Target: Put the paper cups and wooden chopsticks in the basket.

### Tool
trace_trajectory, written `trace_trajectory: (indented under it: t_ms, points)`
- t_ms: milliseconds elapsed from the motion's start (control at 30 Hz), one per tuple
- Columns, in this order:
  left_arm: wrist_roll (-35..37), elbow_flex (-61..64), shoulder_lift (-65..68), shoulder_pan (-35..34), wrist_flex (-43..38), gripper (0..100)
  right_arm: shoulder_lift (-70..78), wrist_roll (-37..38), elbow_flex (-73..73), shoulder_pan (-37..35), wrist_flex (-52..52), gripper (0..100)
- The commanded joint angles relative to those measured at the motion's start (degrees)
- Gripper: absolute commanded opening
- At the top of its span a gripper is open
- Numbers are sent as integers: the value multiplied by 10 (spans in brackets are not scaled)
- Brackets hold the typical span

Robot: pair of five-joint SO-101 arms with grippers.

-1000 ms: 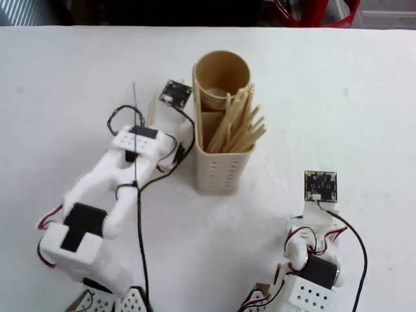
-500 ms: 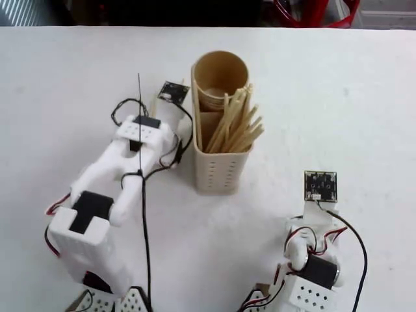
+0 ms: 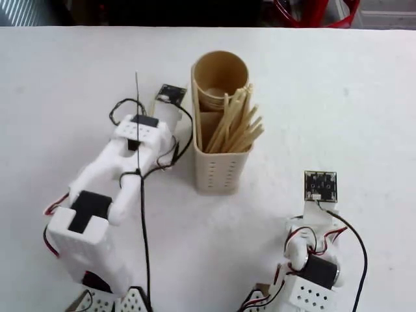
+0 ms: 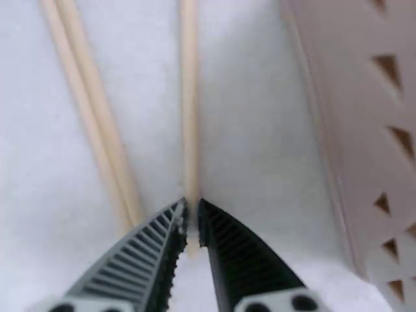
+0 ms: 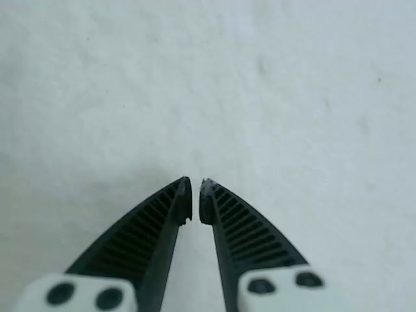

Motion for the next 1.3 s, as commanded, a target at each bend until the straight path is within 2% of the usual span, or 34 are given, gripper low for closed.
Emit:
trace_trajectory:
  t_ms: [0, 167, 300, 533, 667, 800, 1033, 1267]
  points:
    - [2, -15, -6, -31, 9, 23, -6, -4, 5, 6, -6, 36]
    - [4, 0, -28, -16, 48, 23, -6, -4, 5, 6, -6, 36]
    - [-26, 68, -86, -17, 38, 23, -6, -4, 5, 6, -6, 36]
    - [-89, 247, -304, -22, -28, 23, -6, -4, 5, 6, -6, 36]
    - [-119, 275, -391, -32, -25, 50, -6, -4, 5, 6, -6, 36]
    - [-120, 279, -400, -29, -25, 129, -6, -4, 5, 6, -6, 36]
    - [-105, 281, -401, -33, -36, 130, -6, -4, 5, 5, -6, 36]
    - [-105, 276, -384, -24, -172, 130, -6, -4, 5, 6, -6, 36]
